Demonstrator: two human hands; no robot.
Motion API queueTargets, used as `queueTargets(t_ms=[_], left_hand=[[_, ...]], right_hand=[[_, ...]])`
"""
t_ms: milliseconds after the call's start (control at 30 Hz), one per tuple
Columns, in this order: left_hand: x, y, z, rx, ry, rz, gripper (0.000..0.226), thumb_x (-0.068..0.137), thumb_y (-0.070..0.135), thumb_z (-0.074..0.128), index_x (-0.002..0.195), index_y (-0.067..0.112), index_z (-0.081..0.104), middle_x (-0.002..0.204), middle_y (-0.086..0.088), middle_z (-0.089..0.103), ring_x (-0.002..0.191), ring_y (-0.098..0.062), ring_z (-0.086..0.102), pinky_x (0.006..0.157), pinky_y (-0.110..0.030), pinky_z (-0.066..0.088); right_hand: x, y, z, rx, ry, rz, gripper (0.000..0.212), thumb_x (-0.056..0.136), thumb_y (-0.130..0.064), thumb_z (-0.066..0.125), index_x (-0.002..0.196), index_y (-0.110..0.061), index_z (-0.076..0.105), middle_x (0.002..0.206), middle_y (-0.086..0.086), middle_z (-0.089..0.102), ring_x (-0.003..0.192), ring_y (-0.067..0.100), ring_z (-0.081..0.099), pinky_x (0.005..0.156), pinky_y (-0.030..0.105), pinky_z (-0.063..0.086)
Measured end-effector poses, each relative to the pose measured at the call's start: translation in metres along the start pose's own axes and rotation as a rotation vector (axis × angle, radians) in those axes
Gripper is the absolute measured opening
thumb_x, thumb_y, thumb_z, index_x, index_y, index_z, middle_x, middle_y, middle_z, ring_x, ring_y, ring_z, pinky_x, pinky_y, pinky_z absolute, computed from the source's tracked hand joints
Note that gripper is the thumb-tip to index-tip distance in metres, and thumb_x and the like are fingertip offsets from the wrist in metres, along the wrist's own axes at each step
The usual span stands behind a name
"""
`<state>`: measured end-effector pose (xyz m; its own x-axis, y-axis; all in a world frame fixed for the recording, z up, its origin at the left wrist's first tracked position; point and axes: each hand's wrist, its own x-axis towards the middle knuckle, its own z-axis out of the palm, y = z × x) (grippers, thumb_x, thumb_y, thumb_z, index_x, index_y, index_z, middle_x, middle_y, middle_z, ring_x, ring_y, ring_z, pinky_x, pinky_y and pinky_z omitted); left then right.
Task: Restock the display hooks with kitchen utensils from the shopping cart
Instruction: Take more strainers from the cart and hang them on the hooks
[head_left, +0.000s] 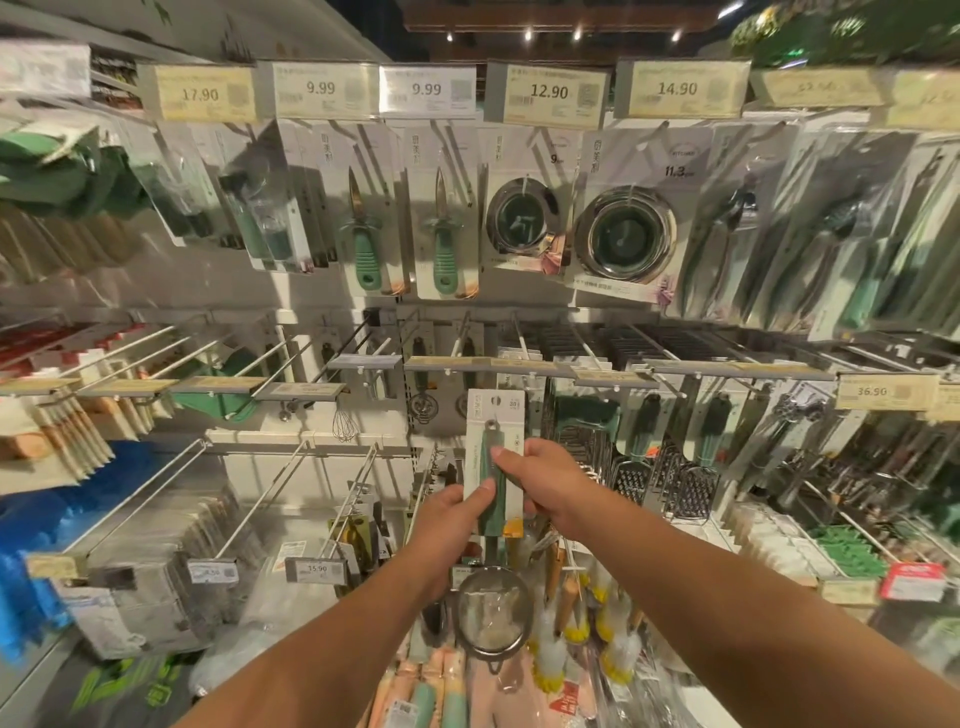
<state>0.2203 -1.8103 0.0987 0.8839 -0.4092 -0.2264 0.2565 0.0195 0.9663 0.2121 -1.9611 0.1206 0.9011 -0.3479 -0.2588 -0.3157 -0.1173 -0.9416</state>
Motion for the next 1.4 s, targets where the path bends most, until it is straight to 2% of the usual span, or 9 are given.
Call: queueTargets(t_ms=[100,233,333,500,700,833,933,1133,1400], left_hand=[[-0.001,-0.002,0.0,-0.025,-0.035,0.023,0.02,0.1,0.035,0.066,0.086,0.028,0.054,0.089,0.015,0.054,0.081,-0.001,0.051,0.071,-0.02,0.041],[-0.007,0.002,0.004,0.008,-0.034,-0.004,0.026,0.1,0.032,0.067,0.079,0.03,0.053,0.064,0.025,0.059,0.073,-0.001,0.047,0.066,-0.022,0.039],[-0.001,-0.003,0.004,0.061,0.001,-0.036,0.019,0.098,0.039,0.07,0.086,0.024,0.068,0.078,0.01,0.066,0.077,-0.012,0.055,0.075,-0.028,0.046],[0.001,-0.004,0.009,0.098,0.001,-0.042,0.031,0.096,0.042,0.071,0.109,0.015,0.074,0.101,0.0,0.072,0.082,-0.015,0.063,0.079,-0.033,0.05],[0.009,-0.002,0.016,0.044,0.017,-0.06,0.015,0.097,0.032,0.072,0.109,0.023,0.07,0.113,-0.002,0.073,0.086,-0.019,0.068,0.077,-0.034,0.054],[0.013,-0.004,0.014,-0.001,0.005,-0.079,0.015,0.101,0.025,0.067,0.115,0.019,0.068,0.106,-0.005,0.073,0.08,-0.019,0.072,0.074,-0.033,0.055],[0.016,-0.004,0.011,-0.005,0.017,-0.099,0.017,0.102,0.025,0.065,0.118,0.019,0.068,0.113,-0.007,0.073,0.08,-0.019,0.074,0.072,-0.032,0.056],[0.021,0.003,0.001,0.023,0.024,-0.123,0.023,0.103,0.032,0.063,0.122,0.021,0.068,0.112,-0.004,0.077,0.082,-0.017,0.07,0.069,-0.029,0.054],[0.024,0.012,-0.024,0.027,0.058,-0.137,0.037,0.108,0.043,0.047,0.12,0.015,0.068,0.109,-0.007,0.076,0.084,-0.019,0.064,0.068,-0.028,0.049]], right_hand=[[-0.006,0.001,-0.001,-0.018,0.031,-0.053,0.05,0.087,-0.053,0.072,0.114,-0.011,0.066,0.109,0.002,0.07,0.092,0.018,0.066,0.08,0.039,0.059],[-0.005,0.009,-0.002,0.001,0.038,-0.085,0.065,0.081,-0.057,0.07,0.122,-0.007,0.063,0.124,0.017,0.069,0.117,0.033,0.065,0.107,0.054,0.049],[-0.013,0.003,-0.004,0.041,0.087,-0.094,0.053,0.095,-0.044,0.067,0.12,0.002,0.059,0.125,0.024,0.065,0.119,0.039,0.062,0.107,0.053,0.048],[-0.017,0.0,-0.012,0.08,0.13,-0.064,0.043,0.103,-0.038,0.061,0.129,-0.005,0.057,0.128,0.008,0.065,0.122,0.029,0.058,0.105,0.044,0.045],[-0.014,0.0,-0.021,0.138,0.185,-0.092,0.018,0.106,-0.029,0.057,0.104,-0.011,0.06,0.101,-0.001,0.064,0.094,0.016,0.059,0.072,0.031,0.041],[-0.008,-0.002,-0.02,0.152,0.207,-0.097,0.014,0.106,-0.03,0.057,0.097,-0.02,0.059,0.101,-0.003,0.064,0.093,0.012,0.058,0.084,0.034,0.039],[-0.003,-0.007,-0.019,0.112,0.216,-0.093,0.015,0.107,-0.032,0.055,0.105,-0.017,0.059,0.109,0.004,0.063,0.092,0.013,0.056,0.088,0.037,0.04],[0.014,-0.017,-0.018,0.119,0.197,-0.055,0.055,0.106,-0.037,0.055,0.15,-0.007,0.042,0.153,0.014,0.046,0.132,0.032,0.047,0.111,0.046,0.038],[0.033,-0.02,-0.022,0.03,0.194,0.035,0.065,0.104,-0.04,0.059,0.155,-0.005,0.04,0.158,0.015,0.043,0.145,0.038,0.04,0.117,0.047,0.036]])
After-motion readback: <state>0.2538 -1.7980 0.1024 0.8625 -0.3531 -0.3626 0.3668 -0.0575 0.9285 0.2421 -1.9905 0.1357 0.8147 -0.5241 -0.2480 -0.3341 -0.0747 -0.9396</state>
